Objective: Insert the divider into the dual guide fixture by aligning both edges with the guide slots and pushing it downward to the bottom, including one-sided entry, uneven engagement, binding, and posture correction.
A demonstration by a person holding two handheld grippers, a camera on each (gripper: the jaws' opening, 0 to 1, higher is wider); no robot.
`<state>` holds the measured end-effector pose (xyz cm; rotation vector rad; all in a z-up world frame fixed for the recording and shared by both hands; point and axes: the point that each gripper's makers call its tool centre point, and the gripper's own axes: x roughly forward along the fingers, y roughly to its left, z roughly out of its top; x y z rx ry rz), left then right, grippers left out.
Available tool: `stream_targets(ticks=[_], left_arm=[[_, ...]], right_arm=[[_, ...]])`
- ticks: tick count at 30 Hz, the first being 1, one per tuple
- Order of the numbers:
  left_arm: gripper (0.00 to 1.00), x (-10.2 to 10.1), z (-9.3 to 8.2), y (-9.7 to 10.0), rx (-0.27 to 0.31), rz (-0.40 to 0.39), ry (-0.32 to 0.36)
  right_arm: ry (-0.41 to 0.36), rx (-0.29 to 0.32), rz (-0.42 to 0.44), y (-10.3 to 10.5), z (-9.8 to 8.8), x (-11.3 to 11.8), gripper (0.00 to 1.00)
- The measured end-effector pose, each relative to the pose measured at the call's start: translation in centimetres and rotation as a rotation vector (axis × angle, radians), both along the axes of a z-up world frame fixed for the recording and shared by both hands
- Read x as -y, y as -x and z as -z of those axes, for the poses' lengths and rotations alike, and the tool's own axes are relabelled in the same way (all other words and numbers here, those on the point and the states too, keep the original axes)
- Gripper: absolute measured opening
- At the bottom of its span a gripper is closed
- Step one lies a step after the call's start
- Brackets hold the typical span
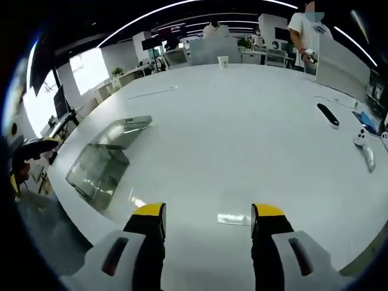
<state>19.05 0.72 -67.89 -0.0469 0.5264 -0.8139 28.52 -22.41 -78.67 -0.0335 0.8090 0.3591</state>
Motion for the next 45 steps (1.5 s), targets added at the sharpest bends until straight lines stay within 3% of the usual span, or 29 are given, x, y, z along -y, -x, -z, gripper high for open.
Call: stream_targets(ticks=[15, 29, 42, 45], left_arm=[[0.97, -0.7, 0.2, 0.0, -0.01, -0.031, -0.007], [0.96, 0.0, 0.4, -0.3, -0.019, 0.004, -0.011], [0.95, -0.2, 0.7, -0.3, -0.03, -0.003, -0.01], [0.95, -0.1, 0.8, -0.4, -0.03, -0.003, -0.009]], right_arm=[[0.04, -0.015, 0.021, -1.2, 1.8, 1.2, 0.51], [0.077, -0.036, 0.049, -1.2, 2.4, 2.4, 0.47], [0.161, -0.053, 0.025, -1.1, 2.8, 2.2, 0.41], [0.148, -0.043, 0.027, -0.9, 2.6, 1.7, 0.39]])
